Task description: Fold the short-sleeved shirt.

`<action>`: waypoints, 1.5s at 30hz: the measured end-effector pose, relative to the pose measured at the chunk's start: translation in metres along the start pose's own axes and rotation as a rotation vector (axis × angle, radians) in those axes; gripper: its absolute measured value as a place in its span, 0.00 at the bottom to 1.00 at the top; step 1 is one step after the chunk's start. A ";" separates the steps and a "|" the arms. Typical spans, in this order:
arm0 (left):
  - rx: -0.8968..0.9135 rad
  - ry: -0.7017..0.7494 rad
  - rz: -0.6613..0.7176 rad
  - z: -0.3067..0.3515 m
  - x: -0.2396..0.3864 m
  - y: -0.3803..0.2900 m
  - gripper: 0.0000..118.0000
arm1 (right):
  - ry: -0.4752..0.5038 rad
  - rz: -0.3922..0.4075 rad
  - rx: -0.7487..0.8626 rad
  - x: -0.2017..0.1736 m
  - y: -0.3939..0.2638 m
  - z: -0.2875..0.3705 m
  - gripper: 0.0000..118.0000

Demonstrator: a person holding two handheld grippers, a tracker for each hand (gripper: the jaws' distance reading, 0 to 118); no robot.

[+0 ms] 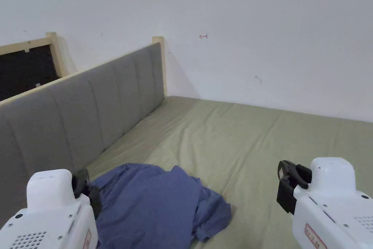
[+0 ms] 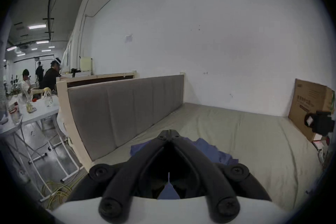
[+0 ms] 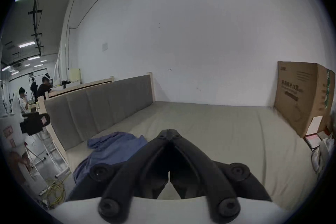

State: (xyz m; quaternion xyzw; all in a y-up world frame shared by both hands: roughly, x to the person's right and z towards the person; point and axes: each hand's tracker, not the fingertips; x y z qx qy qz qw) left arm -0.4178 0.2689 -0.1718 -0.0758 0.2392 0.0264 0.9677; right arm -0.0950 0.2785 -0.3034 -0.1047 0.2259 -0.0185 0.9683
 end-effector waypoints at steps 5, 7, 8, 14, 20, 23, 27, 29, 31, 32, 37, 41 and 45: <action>-0.061 -0.102 -0.046 -0.033 0.017 0.007 0.00 | -0.006 -0.002 -0.036 0.017 -0.004 0.004 0.00; -0.215 -0.200 -0.019 -0.076 0.018 0.006 0.01 | -0.012 0.018 -0.067 0.028 -0.007 0.005 0.00; -0.330 -0.254 -0.002 -0.107 0.016 -0.003 0.10 | -0.026 0.034 -0.091 0.034 -0.011 0.008 0.00; -0.870 -0.304 0.079 -0.225 0.004 -0.096 0.95 | -0.077 0.077 -0.197 0.066 -0.029 0.012 0.00; -0.949 -0.198 -0.070 -0.272 0.018 -0.164 0.94 | -0.100 0.094 -0.306 0.084 -0.054 0.009 0.00; -0.950 -0.204 -0.186 -0.277 0.025 -0.196 0.99 | -0.096 0.084 -0.345 0.088 -0.064 0.006 0.00; -0.937 -0.178 -0.198 -0.275 0.028 -0.180 0.79 | -0.088 0.086 -0.380 0.090 -0.072 0.002 0.00; -0.795 -0.243 -0.171 -0.257 0.025 -0.160 0.01 | -0.080 0.093 -0.385 0.089 -0.072 0.002 0.00; -0.757 -0.201 -0.214 -0.246 0.024 -0.148 0.00 | -0.070 0.094 -0.379 0.089 -0.070 0.004 0.00; -0.749 -0.218 -0.171 -0.241 0.020 -0.143 0.00 | -0.064 0.092 -0.376 0.088 -0.069 0.005 0.00; -0.621 -0.295 -0.028 -0.208 0.003 -0.078 0.00 | -0.035 0.081 -0.351 0.087 -0.058 0.018 0.00; -0.416 -0.371 -0.088 -0.167 0.017 0.005 0.00 | -0.045 0.085 -0.297 0.094 -0.048 0.036 0.00; -0.243 -0.536 -0.140 -0.115 0.058 0.089 0.00 | -0.089 0.035 -0.207 0.110 -0.034 0.061 0.00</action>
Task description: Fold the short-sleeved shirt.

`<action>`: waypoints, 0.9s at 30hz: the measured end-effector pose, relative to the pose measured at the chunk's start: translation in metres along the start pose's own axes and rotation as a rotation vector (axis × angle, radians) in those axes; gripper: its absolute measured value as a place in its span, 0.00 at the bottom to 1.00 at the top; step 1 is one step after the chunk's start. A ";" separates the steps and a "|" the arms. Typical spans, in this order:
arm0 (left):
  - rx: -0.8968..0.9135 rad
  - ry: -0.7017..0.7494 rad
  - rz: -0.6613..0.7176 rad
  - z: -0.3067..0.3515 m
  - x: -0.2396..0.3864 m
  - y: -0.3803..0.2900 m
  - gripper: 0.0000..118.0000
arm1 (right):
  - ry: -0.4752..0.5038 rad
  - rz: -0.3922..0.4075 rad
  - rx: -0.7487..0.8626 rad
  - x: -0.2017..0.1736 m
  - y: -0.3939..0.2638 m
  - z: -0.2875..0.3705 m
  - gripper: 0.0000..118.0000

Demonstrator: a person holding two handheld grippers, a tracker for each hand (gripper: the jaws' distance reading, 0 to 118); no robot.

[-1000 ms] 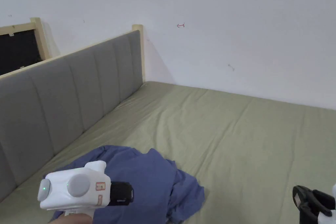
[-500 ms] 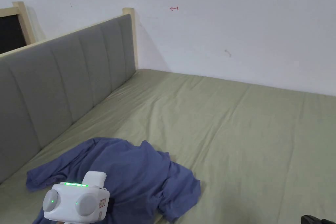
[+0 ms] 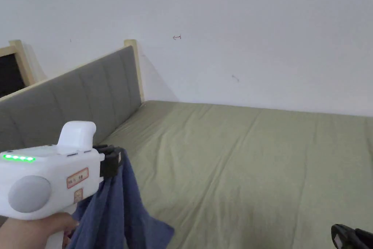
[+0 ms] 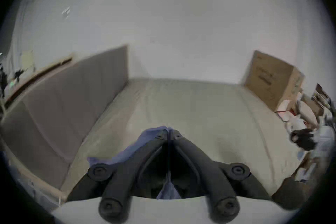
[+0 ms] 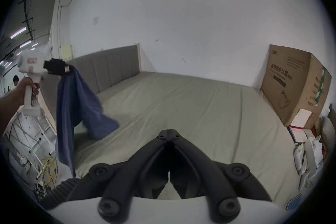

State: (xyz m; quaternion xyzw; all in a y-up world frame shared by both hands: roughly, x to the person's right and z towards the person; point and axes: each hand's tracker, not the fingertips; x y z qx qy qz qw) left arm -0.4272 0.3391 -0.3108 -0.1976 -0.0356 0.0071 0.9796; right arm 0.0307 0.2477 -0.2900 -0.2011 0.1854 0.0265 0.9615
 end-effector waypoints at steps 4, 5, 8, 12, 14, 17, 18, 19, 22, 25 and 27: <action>0.129 -0.181 -0.078 0.036 0.079 0.057 0.00 | -0.062 -0.037 0.063 0.021 0.010 0.029 0.00; 0.151 -0.224 -0.087 0.041 0.098 0.066 0.00 | -0.077 -0.047 0.083 0.027 0.012 0.037 0.00; 0.160 -0.372 -0.087 0.043 0.151 0.086 0.00 | -0.119 -0.078 0.126 0.045 0.019 0.061 0.00; 0.082 -0.497 -0.097 0.018 0.213 0.092 0.00 | -0.208 -0.106 0.175 0.071 0.022 0.091 0.00; 0.006 -0.500 -0.134 -0.009 0.245 0.082 0.00 | -0.244 -0.116 0.178 0.085 0.020 0.103 0.00; -0.192 -0.542 -0.129 -0.065 0.287 0.046 0.00 | -0.298 -0.125 0.166 0.104 0.008 0.109 0.00; -0.264 -0.546 -0.127 -0.089 0.300 0.029 0.00 | -0.311 -0.133 0.151 0.110 0.003 0.109 0.00; -0.348 -0.550 -0.120 -0.112 0.313 0.010 0.00 | -0.319 -0.153 0.123 0.117 -0.005 0.107 0.00; -0.548 -0.591 -0.101 -0.165 0.346 -0.051 0.04 | -0.325 -0.215 0.048 0.130 -0.028 0.098 0.00; -0.649 -0.560 -0.074 -0.196 0.365 -0.096 0.43 | -0.329 -0.233 -0.010 0.136 -0.047 0.088 0.00; -0.655 -0.557 0.006 -0.202 0.365 -0.111 0.74 | -0.329 -0.238 -0.035 0.139 -0.054 0.084 0.00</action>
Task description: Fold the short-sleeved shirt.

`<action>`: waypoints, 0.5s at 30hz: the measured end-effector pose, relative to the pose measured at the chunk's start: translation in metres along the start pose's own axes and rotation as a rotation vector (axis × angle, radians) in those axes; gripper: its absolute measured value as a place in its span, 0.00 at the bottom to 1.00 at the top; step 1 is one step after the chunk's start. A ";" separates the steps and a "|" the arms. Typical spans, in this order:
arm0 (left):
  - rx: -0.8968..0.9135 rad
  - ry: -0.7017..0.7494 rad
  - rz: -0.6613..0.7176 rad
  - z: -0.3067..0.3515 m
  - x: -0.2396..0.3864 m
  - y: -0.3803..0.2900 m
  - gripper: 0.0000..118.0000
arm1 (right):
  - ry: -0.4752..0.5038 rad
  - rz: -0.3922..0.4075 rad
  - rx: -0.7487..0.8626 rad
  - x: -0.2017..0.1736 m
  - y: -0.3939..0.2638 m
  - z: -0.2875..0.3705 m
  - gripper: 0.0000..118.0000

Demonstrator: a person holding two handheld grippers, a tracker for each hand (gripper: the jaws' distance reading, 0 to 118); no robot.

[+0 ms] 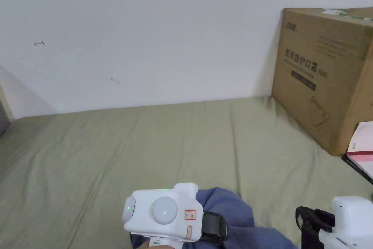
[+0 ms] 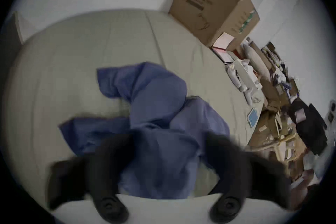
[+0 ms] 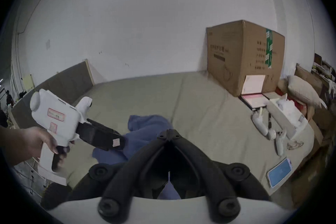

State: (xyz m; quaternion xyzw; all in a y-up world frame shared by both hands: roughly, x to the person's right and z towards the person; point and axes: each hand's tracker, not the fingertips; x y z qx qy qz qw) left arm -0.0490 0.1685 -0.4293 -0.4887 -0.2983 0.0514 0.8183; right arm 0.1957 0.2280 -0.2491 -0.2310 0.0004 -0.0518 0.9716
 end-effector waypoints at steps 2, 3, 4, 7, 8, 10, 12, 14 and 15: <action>0.043 -0.037 0.061 0.007 -0.005 -0.002 0.99 | 0.005 0.002 -0.011 0.001 -0.003 -0.002 0.00; 0.079 -0.059 0.066 0.016 -0.008 0.000 0.98 | 0.005 0.004 -0.012 0.001 -0.004 -0.002 0.00; 0.108 -0.067 0.060 0.027 -0.010 0.003 0.98 | 0.006 0.005 -0.012 0.001 -0.003 -0.002 0.00; 0.218 0.030 -0.017 0.071 -0.011 0.013 0.98 | 0.005 0.002 0.006 -0.003 0.003 -0.002 0.00; 0.280 0.069 -0.046 0.090 -0.011 0.013 0.98 | 0.008 -0.006 0.023 -0.005 0.006 0.000 0.00; 0.402 0.122 -0.095 0.126 -0.010 0.007 0.98 | 0.026 -0.018 0.073 -0.010 0.013 0.005 0.00; 0.554 0.211 -0.131 0.160 -0.010 -0.011 0.96 | 0.029 -0.014 0.142 -0.016 0.020 0.012 0.00; 0.746 0.336 -0.122 0.187 -0.007 -0.041 0.80 | 0.022 -0.006 0.204 -0.024 0.026 0.018 0.00; 0.813 0.381 -0.115 0.196 -0.009 -0.056 0.67 | 0.024 -0.006 0.229 -0.027 0.027 0.021 0.00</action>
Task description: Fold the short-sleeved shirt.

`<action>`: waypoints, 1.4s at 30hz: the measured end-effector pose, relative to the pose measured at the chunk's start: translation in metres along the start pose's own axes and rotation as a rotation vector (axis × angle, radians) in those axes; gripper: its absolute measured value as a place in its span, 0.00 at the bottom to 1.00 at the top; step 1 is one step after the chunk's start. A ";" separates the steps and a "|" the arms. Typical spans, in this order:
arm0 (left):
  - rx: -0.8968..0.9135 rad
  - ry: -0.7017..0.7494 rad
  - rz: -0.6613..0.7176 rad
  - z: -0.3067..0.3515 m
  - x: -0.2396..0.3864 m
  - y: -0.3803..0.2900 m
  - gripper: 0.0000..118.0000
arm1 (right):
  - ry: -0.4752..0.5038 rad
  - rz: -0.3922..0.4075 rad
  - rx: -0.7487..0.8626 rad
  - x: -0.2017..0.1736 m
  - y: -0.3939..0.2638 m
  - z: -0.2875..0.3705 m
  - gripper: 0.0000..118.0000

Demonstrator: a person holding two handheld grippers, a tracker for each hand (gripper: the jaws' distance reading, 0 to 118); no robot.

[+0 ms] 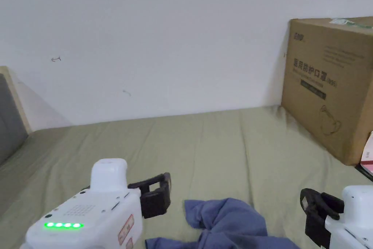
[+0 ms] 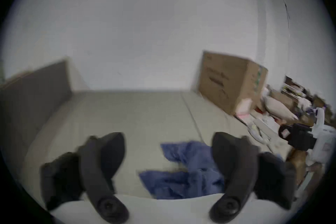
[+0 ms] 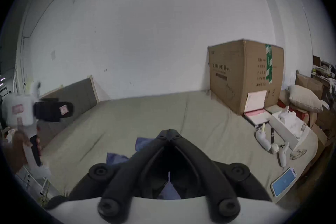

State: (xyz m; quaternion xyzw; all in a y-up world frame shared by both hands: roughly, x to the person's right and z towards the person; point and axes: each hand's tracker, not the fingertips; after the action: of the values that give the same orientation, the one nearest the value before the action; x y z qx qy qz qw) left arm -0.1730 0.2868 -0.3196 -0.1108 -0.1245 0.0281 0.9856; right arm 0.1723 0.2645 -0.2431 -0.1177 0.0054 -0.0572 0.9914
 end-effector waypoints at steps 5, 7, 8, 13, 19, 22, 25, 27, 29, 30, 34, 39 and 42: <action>0.143 0.191 -0.002 0.054 -0.012 -0.025 0.02 | -0.009 -0.005 0.091 -0.014 0.004 0.006 0.00; 0.192 0.267 0.008 0.065 -0.014 -0.037 0.01 | -0.023 0.013 0.130 -0.019 0.004 0.005 0.00; 0.181 0.282 0.007 0.065 -0.014 -0.041 0.00 | -0.037 0.025 0.142 -0.021 0.004 0.004 0.00; 0.104 0.243 0.023 0.056 -0.018 -0.044 0.00 | -0.018 -0.009 0.127 -0.023 0.012 -0.003 0.00; -0.269 0.231 -0.051 -0.029 -0.039 -0.025 0.00 | 0.005 0.025 0.082 -0.025 0.010 -0.010 0.00; -0.684 0.019 0.124 -0.117 -0.068 -0.049 0.00 | 0.012 0.025 0.024 -0.023 0.003 -0.022 0.00; -0.831 0.005 0.148 -0.168 -0.071 -0.093 0.13 | 0.019 0.007 -0.035 -0.017 -0.009 -0.036 0.00; -0.842 0.043 0.124 -0.192 -0.067 -0.114 0.75 | 0.012 0.009 -0.078 -0.012 -0.017 -0.044 0.00; -0.879 0.070 0.152 -0.211 -0.063 -0.140 0.97 | -0.003 0.019 -0.123 -0.006 -0.024 -0.053 0.00; -0.867 0.058 0.161 -0.216 -0.062 -0.144 0.93 | -0.010 0.021 -0.138 -0.003 -0.027 -0.056 0.00; -0.943 0.034 0.133 -0.242 -0.043 -0.179 0.94 | -0.041 -0.002 -0.201 0.008 -0.040 -0.073 0.00; -0.715 -0.080 -0.065 -0.193 -0.006 -0.174 0.02 | 0.001 -0.043 -0.325 0.023 -0.048 -0.125 0.00; -0.705 -0.271 -0.023 -0.152 -0.008 -0.175 0.03 | 0.050 -0.109 -0.451 0.032 -0.049 -0.182 0.03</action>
State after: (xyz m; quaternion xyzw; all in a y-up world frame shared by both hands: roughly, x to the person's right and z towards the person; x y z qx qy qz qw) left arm -0.1373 0.0834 -0.4259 -0.4371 -0.2568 -0.0130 0.8619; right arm 0.1941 0.1709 -0.4086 -0.3349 0.0360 -0.1111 0.9350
